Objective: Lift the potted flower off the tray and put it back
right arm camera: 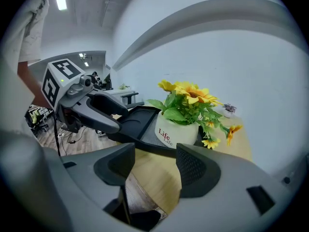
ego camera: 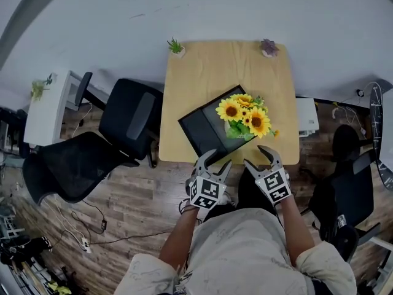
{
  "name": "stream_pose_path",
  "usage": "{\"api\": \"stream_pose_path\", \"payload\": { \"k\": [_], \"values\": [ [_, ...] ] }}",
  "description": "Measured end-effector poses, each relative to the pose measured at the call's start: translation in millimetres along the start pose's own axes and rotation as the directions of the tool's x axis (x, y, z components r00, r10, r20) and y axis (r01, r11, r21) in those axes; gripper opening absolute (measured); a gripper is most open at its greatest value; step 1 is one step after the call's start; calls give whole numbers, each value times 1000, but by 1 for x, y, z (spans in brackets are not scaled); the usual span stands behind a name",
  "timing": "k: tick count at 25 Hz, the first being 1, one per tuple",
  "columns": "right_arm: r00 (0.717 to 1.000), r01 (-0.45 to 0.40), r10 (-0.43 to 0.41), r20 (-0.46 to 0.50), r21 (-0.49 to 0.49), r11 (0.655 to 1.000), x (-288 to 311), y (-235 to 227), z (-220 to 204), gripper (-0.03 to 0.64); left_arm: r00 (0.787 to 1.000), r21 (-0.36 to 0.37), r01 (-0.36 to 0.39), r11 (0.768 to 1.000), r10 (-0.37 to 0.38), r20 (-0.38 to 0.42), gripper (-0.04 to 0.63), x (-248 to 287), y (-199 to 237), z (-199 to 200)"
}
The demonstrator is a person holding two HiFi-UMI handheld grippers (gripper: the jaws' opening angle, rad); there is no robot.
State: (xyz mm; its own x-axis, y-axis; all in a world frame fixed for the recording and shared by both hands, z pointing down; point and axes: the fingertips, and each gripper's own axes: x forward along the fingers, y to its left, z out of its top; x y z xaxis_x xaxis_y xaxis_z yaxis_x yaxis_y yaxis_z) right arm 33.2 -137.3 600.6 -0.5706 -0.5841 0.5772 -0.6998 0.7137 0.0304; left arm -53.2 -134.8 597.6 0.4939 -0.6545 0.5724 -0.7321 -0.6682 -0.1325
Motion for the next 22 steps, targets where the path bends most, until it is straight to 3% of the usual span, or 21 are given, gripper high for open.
{"api": "stream_pose_path", "payload": {
  "k": [22],
  "values": [
    [999,25,-25,29,2,1000,-25,43,-7,265,996,-123,-37,992,47,75,235,-50,-14,-27]
  ]
}}
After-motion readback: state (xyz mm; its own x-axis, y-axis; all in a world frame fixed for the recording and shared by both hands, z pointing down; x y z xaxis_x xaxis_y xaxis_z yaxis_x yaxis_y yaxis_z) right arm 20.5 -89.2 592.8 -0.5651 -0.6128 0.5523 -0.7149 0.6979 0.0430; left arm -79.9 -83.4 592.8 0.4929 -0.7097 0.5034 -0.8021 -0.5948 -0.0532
